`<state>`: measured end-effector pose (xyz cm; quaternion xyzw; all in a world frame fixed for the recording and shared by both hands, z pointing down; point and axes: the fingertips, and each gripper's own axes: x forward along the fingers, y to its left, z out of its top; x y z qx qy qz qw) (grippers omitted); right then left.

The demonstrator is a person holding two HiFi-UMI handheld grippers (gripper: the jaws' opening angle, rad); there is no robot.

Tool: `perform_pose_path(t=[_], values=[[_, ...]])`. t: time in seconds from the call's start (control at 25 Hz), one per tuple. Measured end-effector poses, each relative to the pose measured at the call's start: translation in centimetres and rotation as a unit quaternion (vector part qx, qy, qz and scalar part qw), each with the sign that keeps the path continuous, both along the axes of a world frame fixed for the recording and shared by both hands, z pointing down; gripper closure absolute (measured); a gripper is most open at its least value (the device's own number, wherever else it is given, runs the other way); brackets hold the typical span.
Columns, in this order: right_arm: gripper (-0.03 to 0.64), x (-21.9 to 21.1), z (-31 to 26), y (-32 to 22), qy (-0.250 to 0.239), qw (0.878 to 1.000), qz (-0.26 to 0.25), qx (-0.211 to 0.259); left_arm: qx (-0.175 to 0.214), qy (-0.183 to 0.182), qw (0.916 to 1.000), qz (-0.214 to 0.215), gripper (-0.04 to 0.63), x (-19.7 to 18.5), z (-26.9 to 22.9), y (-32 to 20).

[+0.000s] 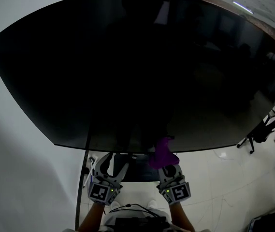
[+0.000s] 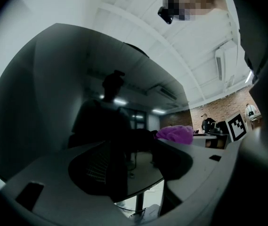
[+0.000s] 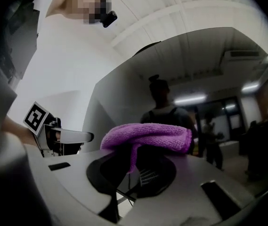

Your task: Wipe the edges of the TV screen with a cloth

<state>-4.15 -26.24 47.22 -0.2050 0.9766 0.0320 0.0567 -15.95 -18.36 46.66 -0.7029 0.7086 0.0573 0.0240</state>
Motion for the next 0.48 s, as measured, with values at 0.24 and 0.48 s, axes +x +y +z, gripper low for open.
perform_pose_path(t=[0.24,0.48], values=[[0.578,-0.2,0.1,-0.6,0.005,1.0,0.003,-0.005,0.007,0.001,1.0,0.001,0.33,0.2,-0.3,-0.3],[0.578,0.3,0.6,-1.2,0.004,1.0,0.01,0.004,0.011,-0.016,0.9998,-0.005,0.33,-0.3,1.1,-0.1]])
